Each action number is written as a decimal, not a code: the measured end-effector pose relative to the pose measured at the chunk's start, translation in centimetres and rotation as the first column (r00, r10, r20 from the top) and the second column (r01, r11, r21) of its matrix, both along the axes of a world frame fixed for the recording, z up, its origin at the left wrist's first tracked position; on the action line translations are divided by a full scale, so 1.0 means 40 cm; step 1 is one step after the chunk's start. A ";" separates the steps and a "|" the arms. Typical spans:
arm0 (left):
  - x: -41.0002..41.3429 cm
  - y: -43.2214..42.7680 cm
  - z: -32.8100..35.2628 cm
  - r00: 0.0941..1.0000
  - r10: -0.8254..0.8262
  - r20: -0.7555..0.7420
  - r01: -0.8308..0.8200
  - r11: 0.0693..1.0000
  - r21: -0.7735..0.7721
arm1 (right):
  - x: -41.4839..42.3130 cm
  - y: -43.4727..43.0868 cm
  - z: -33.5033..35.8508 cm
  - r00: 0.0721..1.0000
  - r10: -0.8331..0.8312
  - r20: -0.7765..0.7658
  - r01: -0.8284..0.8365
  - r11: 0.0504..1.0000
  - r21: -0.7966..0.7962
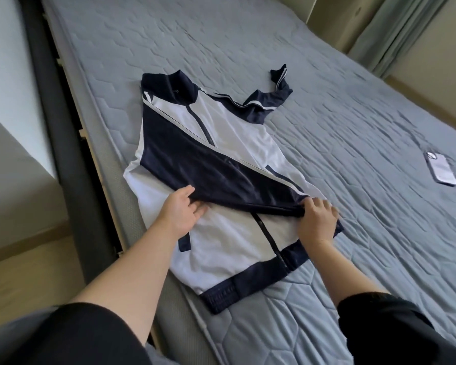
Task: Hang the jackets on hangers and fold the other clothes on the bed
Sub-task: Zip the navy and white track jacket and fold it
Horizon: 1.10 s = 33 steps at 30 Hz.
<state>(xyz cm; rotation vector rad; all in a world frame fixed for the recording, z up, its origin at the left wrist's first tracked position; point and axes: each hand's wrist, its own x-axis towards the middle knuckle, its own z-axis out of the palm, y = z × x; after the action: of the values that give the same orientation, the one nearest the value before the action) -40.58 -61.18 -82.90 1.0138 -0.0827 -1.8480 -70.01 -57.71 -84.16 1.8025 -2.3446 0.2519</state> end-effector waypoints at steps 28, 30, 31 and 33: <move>0.054 0.020 -0.090 -0.536 -0.054 0.843 0.550 0.735 0.397 | 0.165 -0.038 -0.046 0.806 -0.385 0.450 0.229 0.904 0.362; 0.056 0.003 -0.075 -0.355 0.049 0.933 0.533 0.831 0.159 | 0.223 -0.074 -0.026 0.827 -0.282 0.487 0.183 0.953 0.241; 0.058 -0.007 -0.064 -0.292 0.094 0.952 0.484 0.873 0.063 | 0.260 -0.096 -0.015 0.849 -0.192 0.492 0.111 0.975 0.190; 0.077 -0.030 -0.043 -0.318 0.163 0.934 0.394 0.919 -0.027 | 0.341 -0.147 0.003 0.874 -0.010 0.486 -0.067 0.988 0.141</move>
<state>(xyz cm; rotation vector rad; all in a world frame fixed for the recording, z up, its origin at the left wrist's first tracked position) -37.51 -62.37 -84.64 2.0724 -1.6171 -0.3657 -56.37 -63.58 -84.03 2.0394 -2.7347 0.6104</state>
